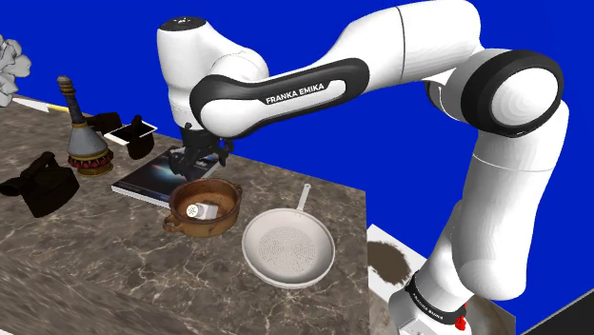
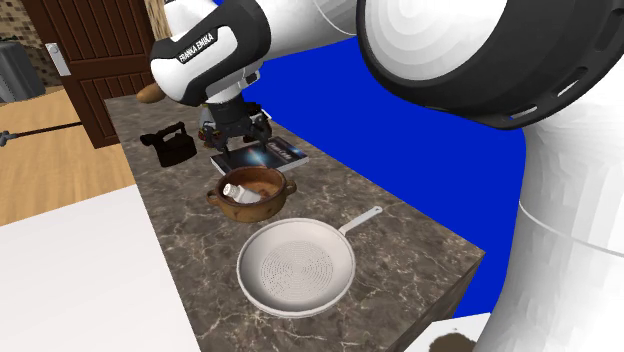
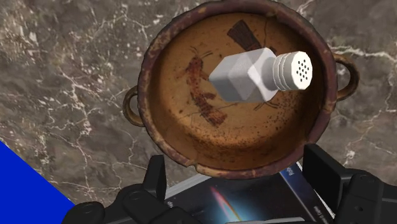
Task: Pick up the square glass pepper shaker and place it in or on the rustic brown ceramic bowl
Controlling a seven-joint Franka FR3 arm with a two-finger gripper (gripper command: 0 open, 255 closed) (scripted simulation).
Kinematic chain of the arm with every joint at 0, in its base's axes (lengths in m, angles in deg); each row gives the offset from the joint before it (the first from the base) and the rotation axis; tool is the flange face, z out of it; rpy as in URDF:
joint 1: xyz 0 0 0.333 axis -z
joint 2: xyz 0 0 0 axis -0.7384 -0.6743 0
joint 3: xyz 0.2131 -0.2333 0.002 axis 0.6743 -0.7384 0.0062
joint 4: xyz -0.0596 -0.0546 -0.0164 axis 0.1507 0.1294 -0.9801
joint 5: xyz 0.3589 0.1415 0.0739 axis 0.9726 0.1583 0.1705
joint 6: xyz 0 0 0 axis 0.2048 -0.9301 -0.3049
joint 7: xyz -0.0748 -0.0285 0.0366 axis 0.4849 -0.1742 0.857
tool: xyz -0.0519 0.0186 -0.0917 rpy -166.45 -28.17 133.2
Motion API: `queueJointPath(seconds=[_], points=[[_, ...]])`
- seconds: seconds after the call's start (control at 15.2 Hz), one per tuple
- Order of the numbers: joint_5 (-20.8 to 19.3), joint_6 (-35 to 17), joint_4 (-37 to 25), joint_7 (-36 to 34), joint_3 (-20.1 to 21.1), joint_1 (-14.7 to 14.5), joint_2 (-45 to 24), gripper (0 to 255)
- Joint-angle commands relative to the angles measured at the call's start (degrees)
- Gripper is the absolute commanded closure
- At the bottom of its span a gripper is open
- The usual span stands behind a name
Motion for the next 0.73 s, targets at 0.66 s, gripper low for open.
queueJointPath(seconds=[0.66], points=[[1.1, 6.5, -5.0, 0.8, 0.7, -0.8, 1.6, 0]])
